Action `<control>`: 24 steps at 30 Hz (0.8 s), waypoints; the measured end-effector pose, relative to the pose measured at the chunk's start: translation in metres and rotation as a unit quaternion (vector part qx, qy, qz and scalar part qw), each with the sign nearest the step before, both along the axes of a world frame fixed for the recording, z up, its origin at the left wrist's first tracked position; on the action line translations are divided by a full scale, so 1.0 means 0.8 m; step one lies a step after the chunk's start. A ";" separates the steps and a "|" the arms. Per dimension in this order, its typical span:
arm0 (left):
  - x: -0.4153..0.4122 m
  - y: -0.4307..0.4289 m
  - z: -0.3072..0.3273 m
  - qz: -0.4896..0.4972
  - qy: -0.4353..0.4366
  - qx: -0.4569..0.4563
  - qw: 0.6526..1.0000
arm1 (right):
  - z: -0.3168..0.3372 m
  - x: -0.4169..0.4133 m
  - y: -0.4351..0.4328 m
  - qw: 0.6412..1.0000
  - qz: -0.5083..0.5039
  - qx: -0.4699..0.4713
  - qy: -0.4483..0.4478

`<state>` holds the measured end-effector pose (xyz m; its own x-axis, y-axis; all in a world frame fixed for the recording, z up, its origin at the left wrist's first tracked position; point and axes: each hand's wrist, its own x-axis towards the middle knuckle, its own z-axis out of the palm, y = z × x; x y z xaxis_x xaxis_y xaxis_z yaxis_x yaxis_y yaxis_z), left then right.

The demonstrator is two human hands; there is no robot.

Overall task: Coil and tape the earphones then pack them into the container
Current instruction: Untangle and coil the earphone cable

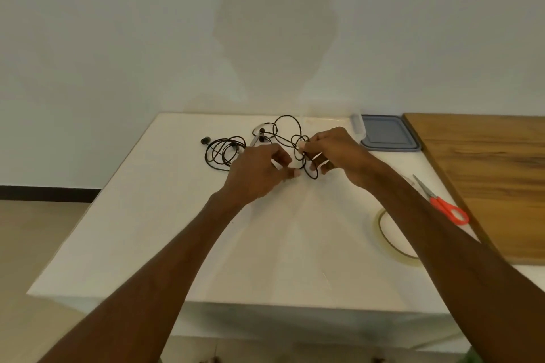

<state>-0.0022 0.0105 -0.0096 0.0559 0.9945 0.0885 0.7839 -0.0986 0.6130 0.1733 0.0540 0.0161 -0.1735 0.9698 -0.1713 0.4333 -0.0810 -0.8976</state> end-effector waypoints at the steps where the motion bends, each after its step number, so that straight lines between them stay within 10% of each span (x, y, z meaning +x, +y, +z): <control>1: 0.003 -0.002 0.000 -0.010 0.033 0.005 0.999 | 0.000 -0.001 -0.002 1.000 0.008 -0.008 0.012; 11: -0.004 -0.032 0.036 0.115 0.237 -0.019 0.965 | 0.014 -0.013 -0.029 0.986 -0.090 0.141 -0.015; 14: -0.031 -0.031 0.067 0.211 -0.122 -0.051 0.969 | 0.023 -0.023 -0.047 0.992 -0.023 0.116 0.043; 17: -0.045 -0.046 0.084 0.138 -0.558 -0.153 0.804 | 0.030 -0.037 -0.058 0.995 0.058 0.017 0.083; 24: -0.023 -0.057 0.061 0.040 -0.540 -0.262 0.799 | 0.031 -0.061 -0.058 0.988 0.035 -0.062 0.137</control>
